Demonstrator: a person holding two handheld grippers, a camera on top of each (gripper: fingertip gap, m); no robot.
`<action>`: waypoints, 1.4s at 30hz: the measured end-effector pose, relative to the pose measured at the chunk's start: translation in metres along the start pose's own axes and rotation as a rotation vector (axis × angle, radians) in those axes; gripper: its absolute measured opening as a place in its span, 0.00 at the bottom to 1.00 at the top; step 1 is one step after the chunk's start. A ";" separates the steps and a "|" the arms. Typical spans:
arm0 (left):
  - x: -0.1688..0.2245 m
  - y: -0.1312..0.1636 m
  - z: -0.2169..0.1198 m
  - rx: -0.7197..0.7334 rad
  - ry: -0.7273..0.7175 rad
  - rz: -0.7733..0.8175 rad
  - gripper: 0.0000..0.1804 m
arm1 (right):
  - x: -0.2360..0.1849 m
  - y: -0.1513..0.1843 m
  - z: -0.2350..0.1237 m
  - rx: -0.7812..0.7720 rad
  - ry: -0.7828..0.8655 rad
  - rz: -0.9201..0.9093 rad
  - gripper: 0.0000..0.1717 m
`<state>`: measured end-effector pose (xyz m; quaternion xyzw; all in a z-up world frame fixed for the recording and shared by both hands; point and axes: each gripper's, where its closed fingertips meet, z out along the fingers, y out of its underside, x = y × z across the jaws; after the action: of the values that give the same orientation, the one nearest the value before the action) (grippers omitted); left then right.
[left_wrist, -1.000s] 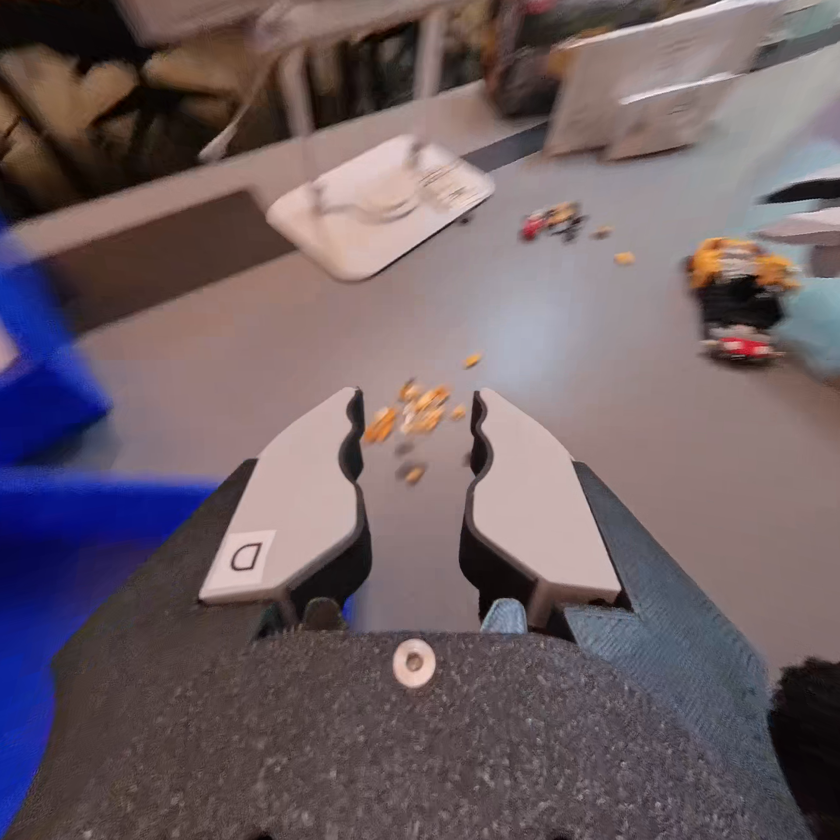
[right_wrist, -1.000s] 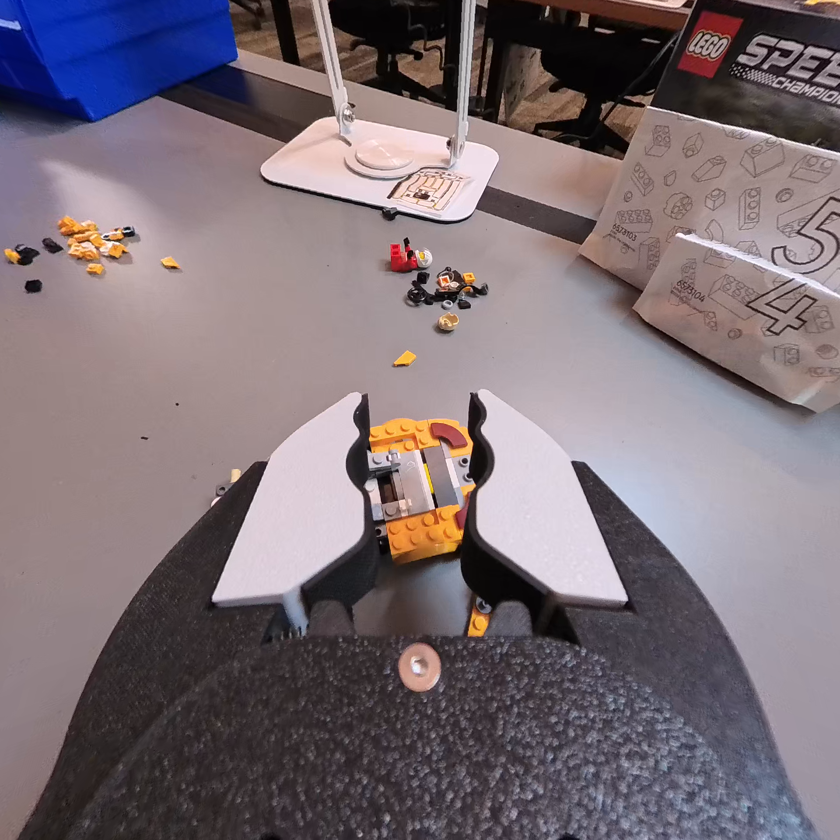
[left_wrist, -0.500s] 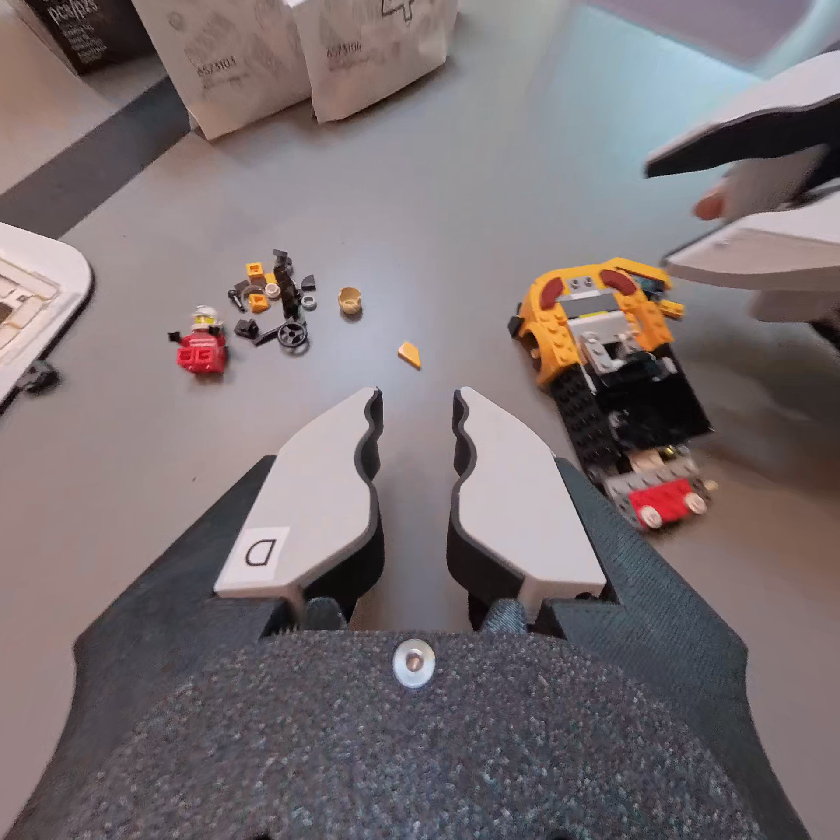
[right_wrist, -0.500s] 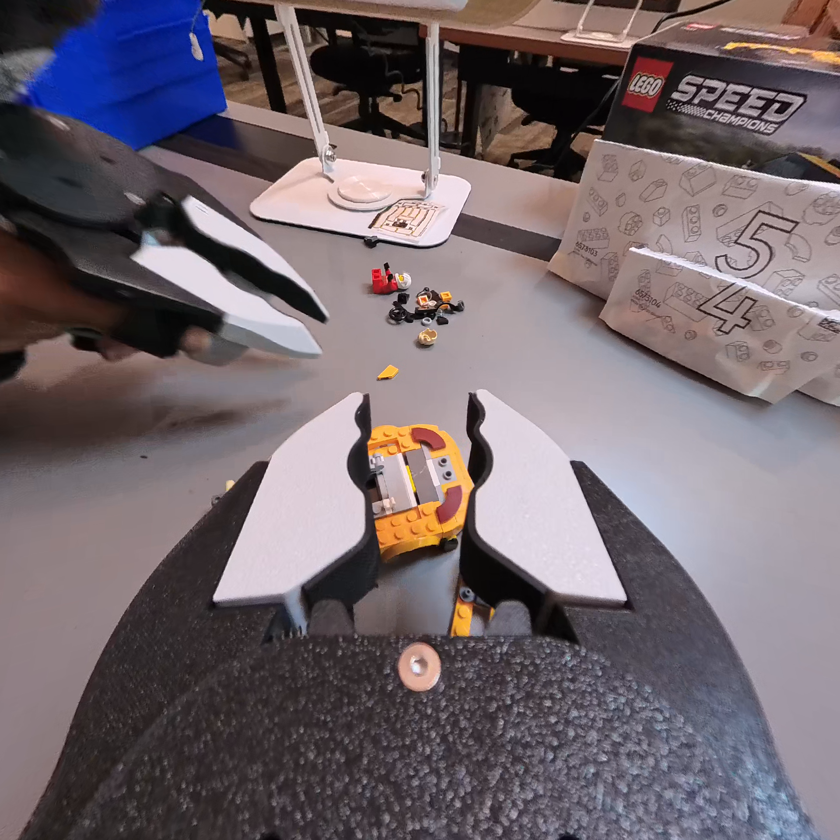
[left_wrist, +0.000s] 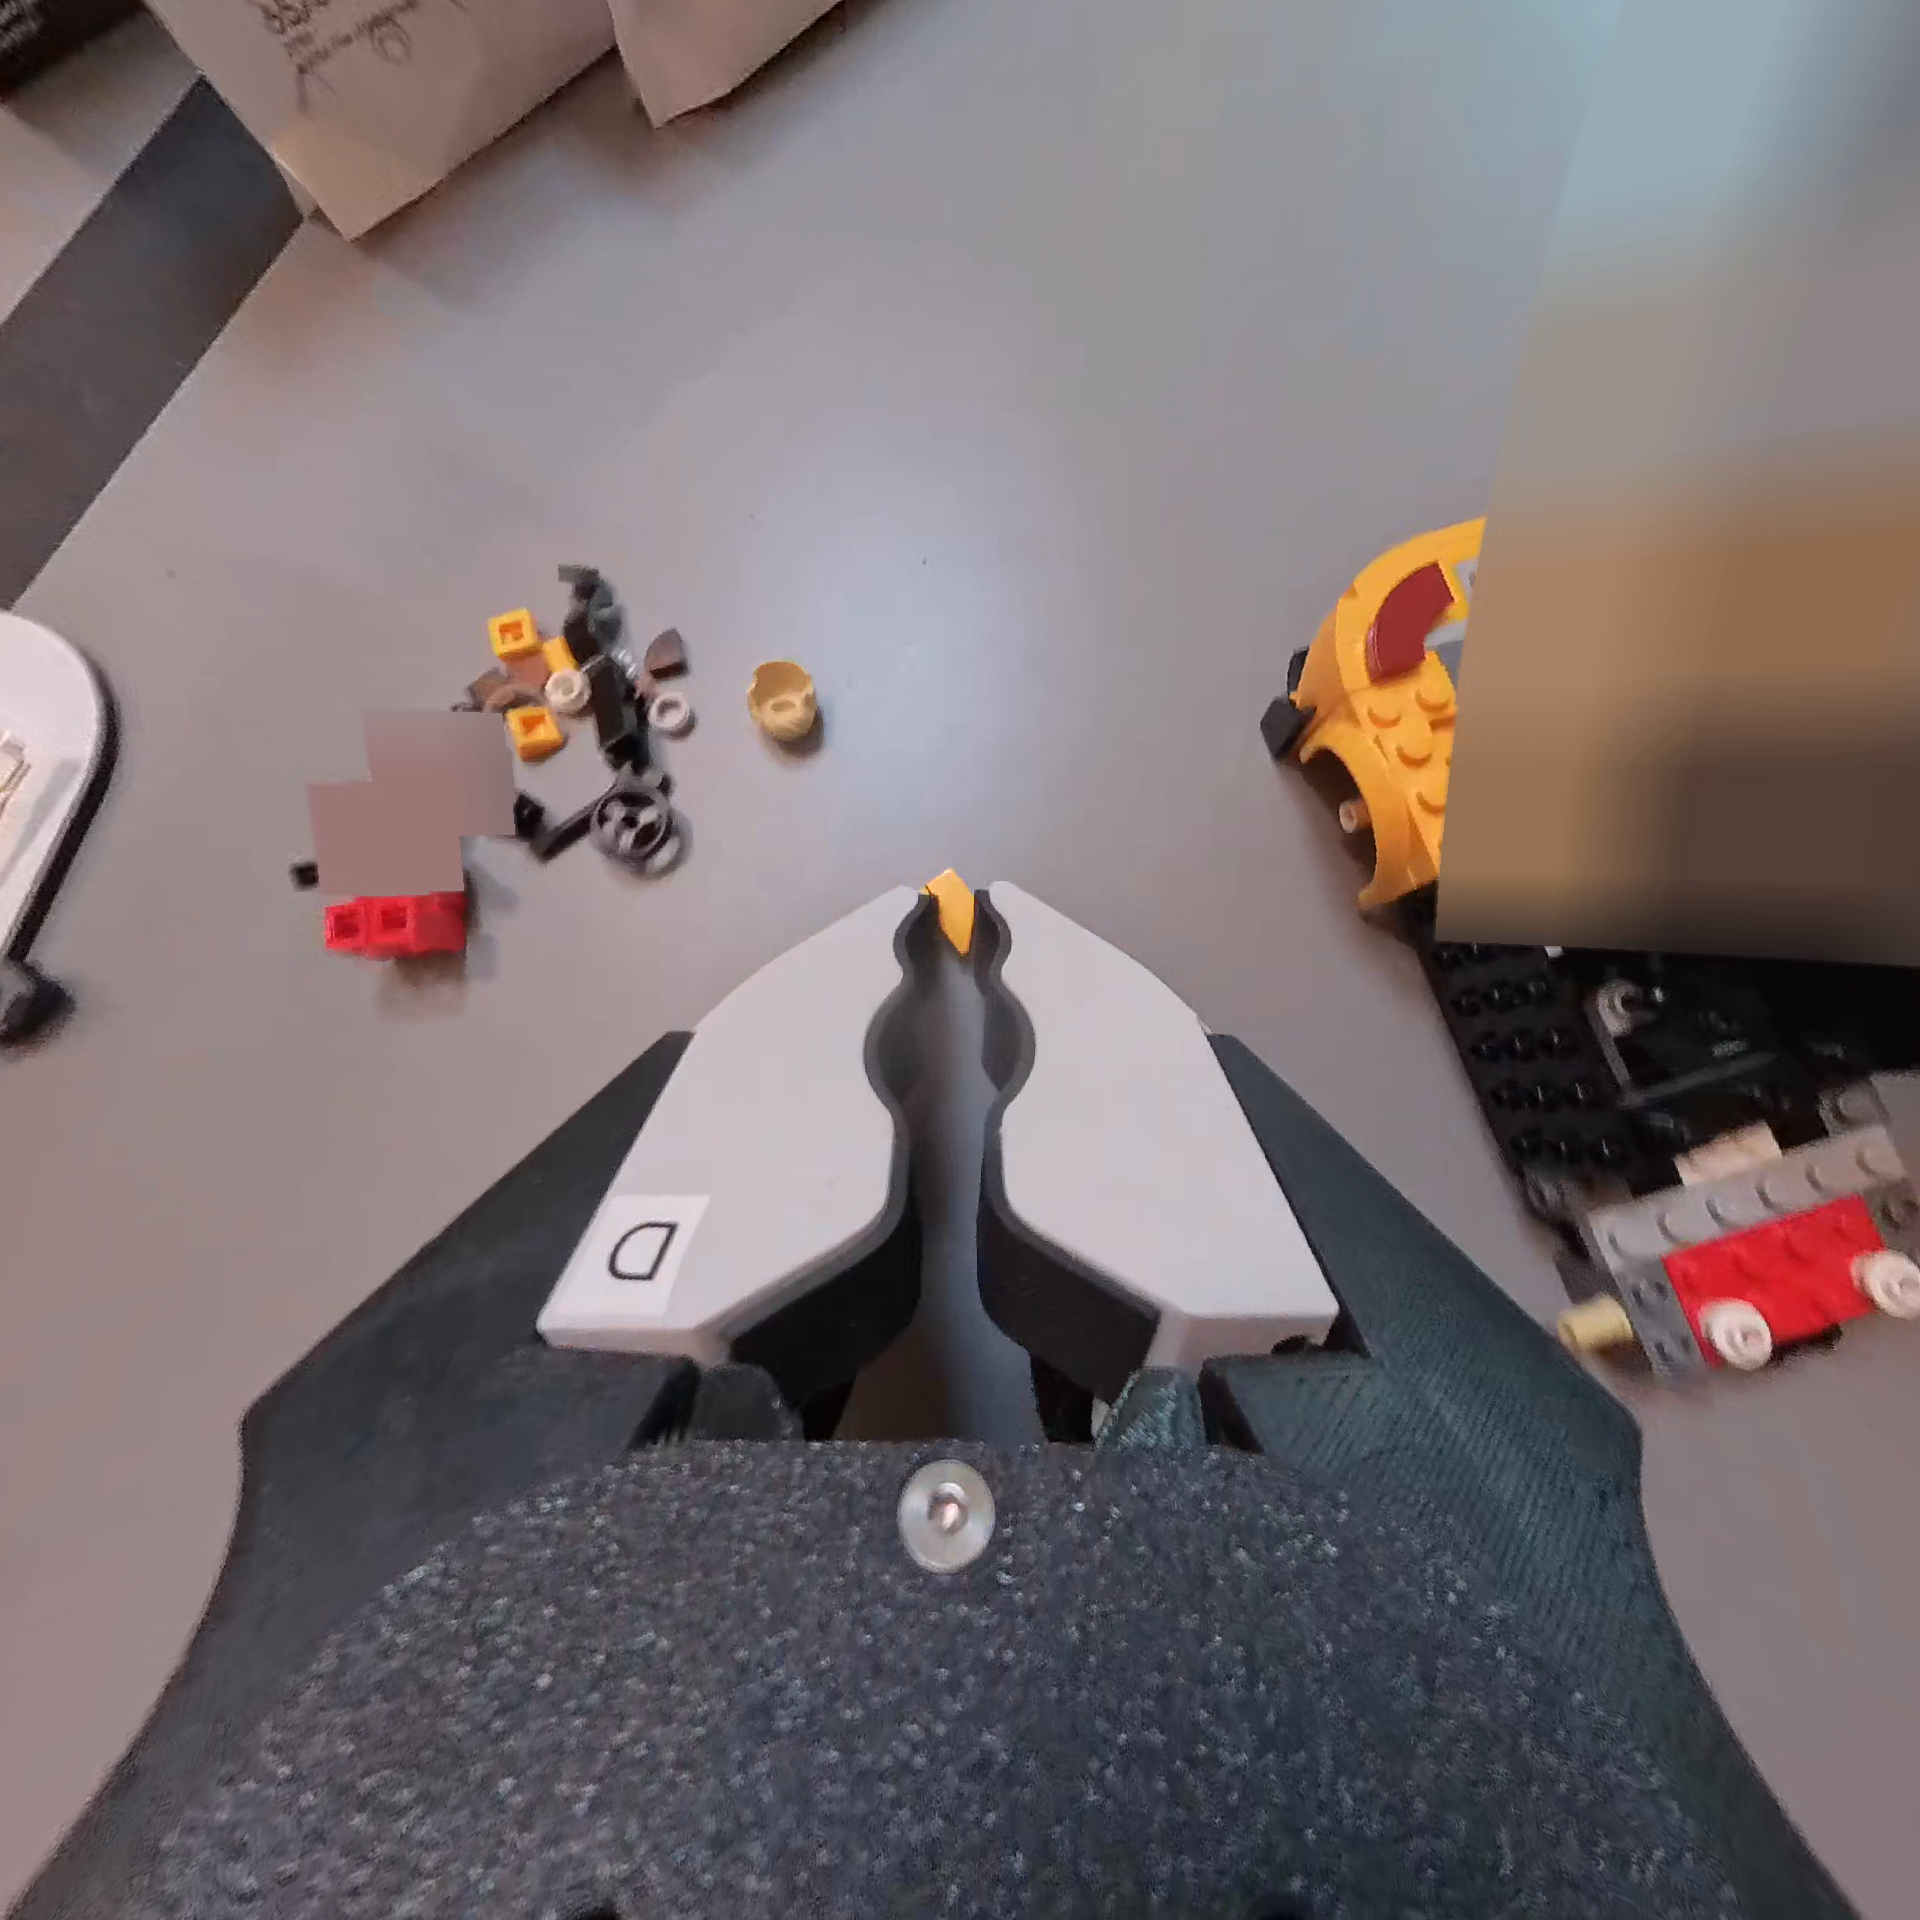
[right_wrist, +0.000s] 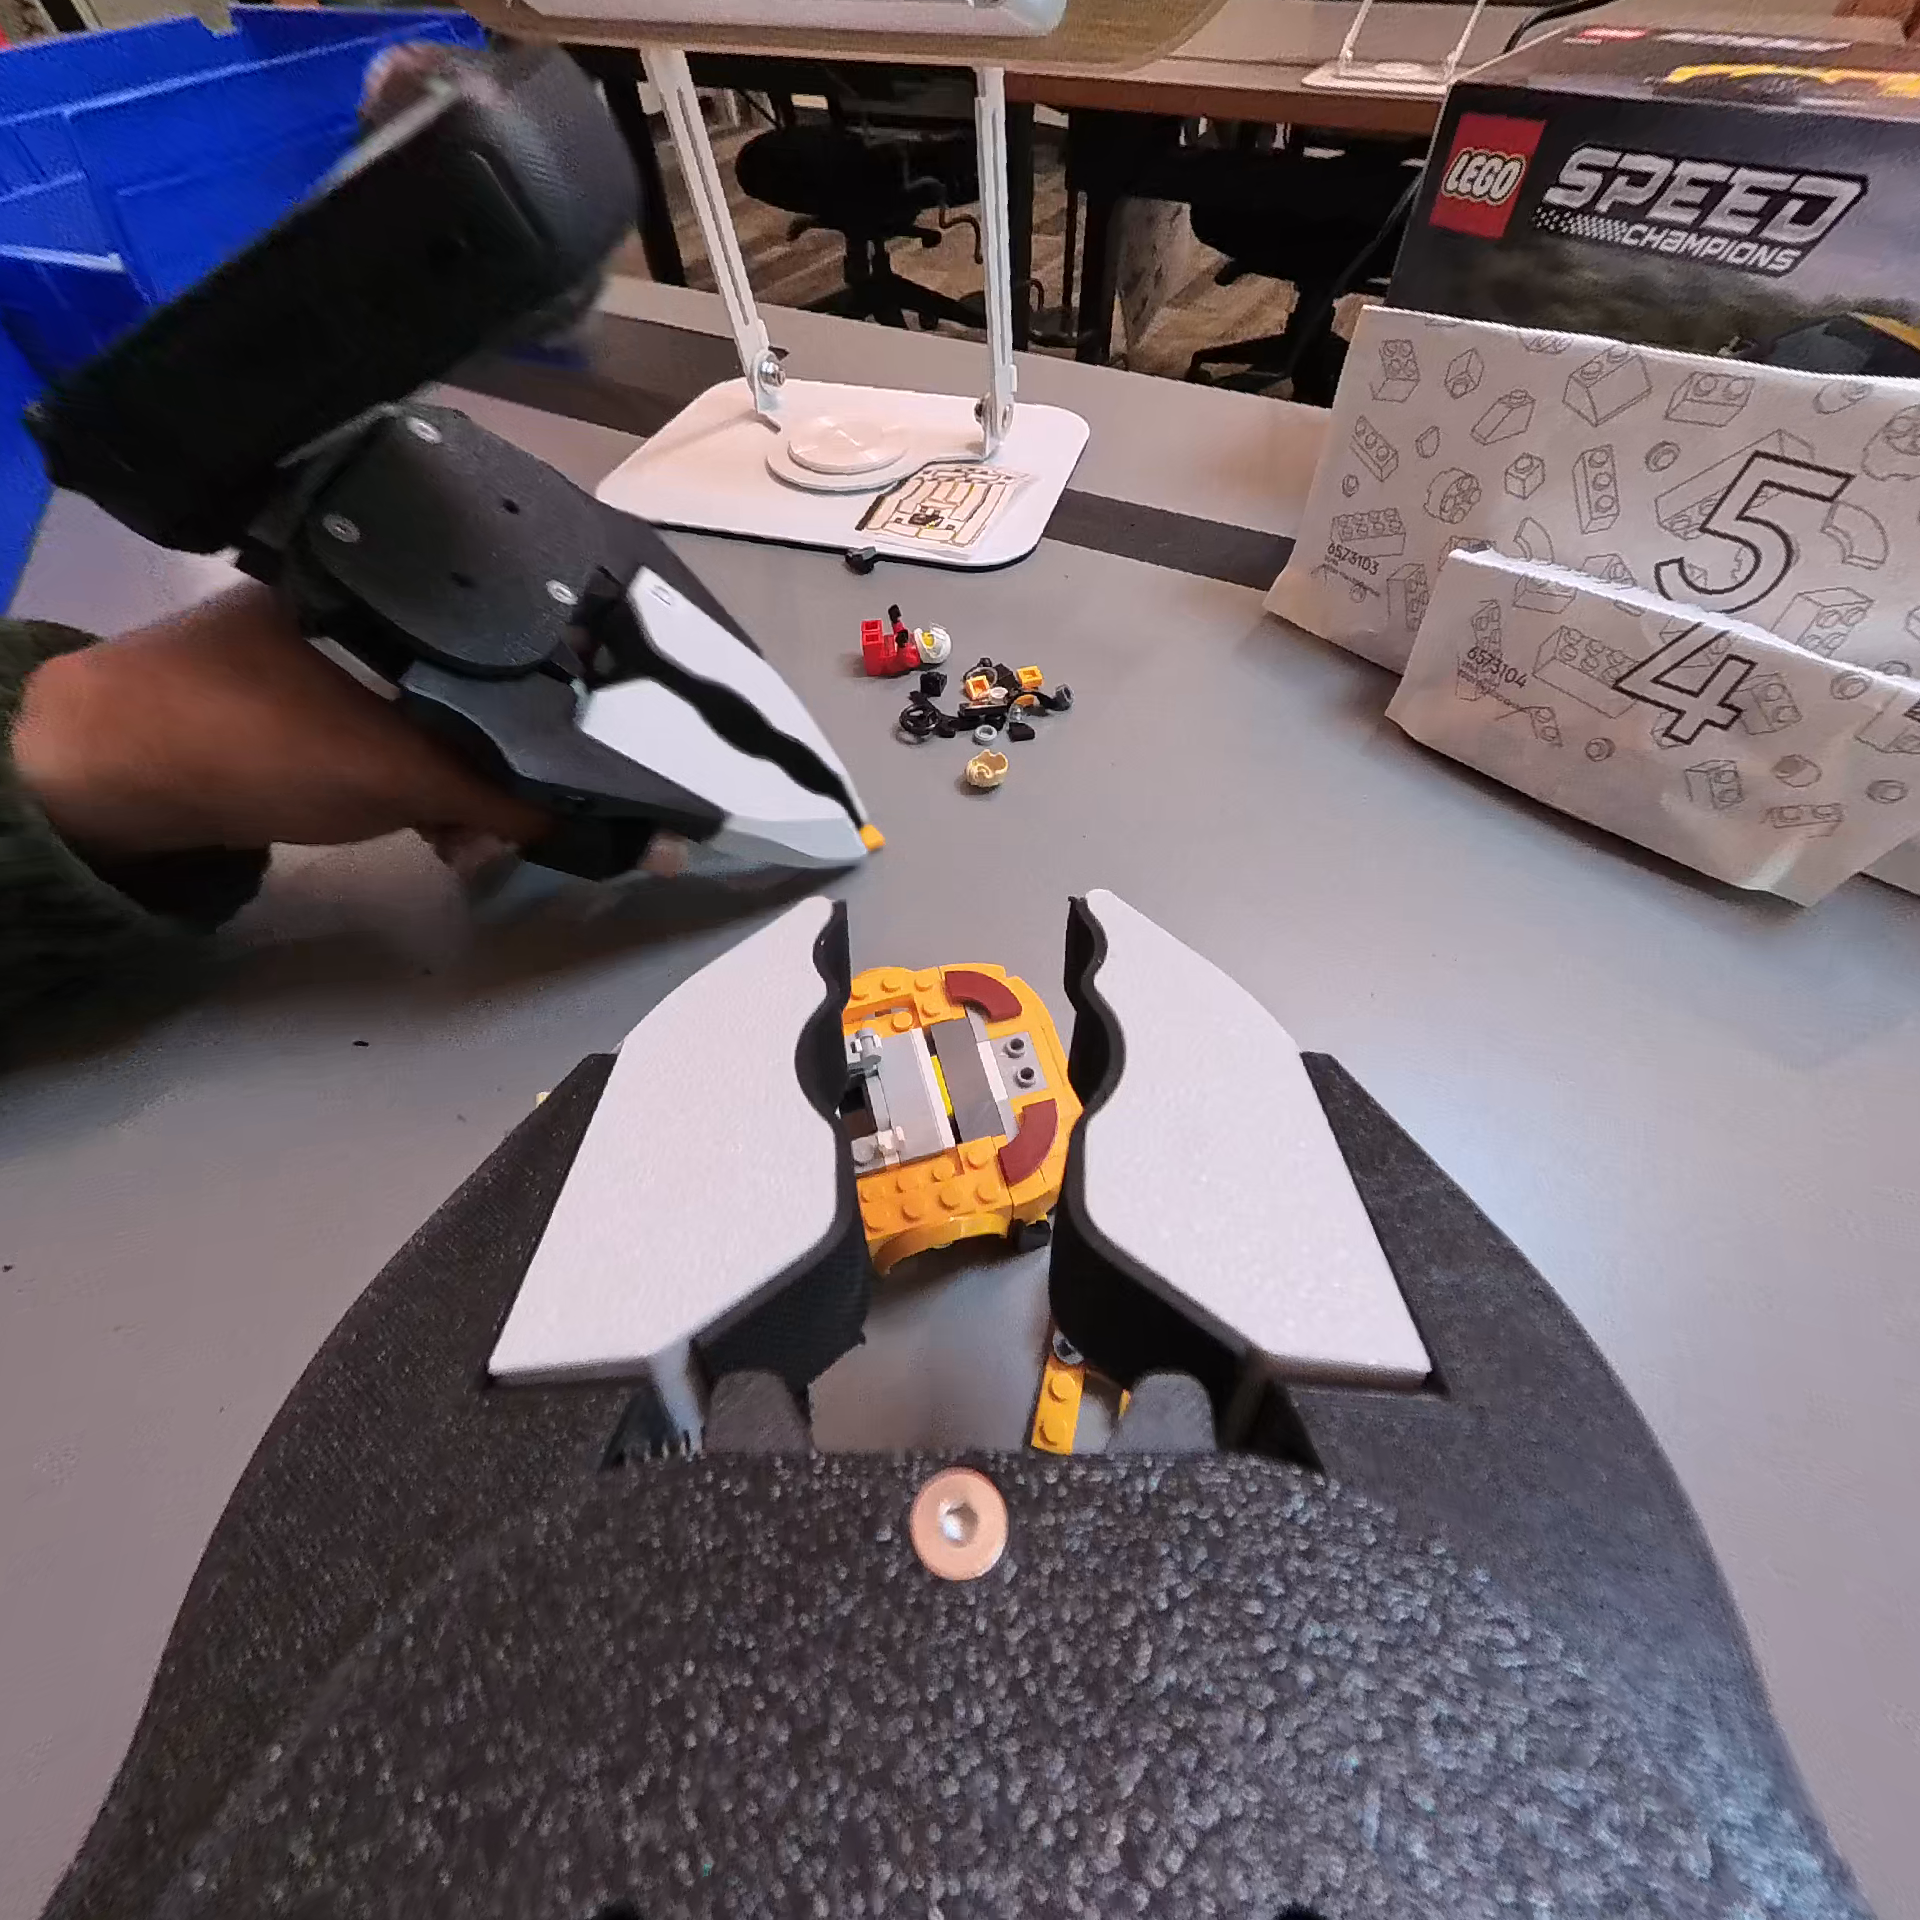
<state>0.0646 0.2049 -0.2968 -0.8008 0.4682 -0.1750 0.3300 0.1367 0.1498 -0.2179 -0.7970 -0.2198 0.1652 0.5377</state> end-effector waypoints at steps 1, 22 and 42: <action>-0.002 0.003 -0.010 0.006 0.002 -0.011 0.03 | 0.000 0.000 0.000 0.000 0.000 0.001 0.23; -0.081 0.171 -0.177 -0.368 -0.356 -0.240 0.25 | -0.002 0.002 0.000 -0.003 -0.021 0.006 0.22; 0.026 0.103 -0.155 0.119 0.048 -0.104 0.16 | -0.010 0.066 0.001 -0.469 -0.443 -0.688 0.63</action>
<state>-0.0789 0.0901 -0.2571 -0.7984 0.4227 -0.2386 0.3563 0.1394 0.1243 -0.2789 -0.7234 -0.6121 0.0892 0.3068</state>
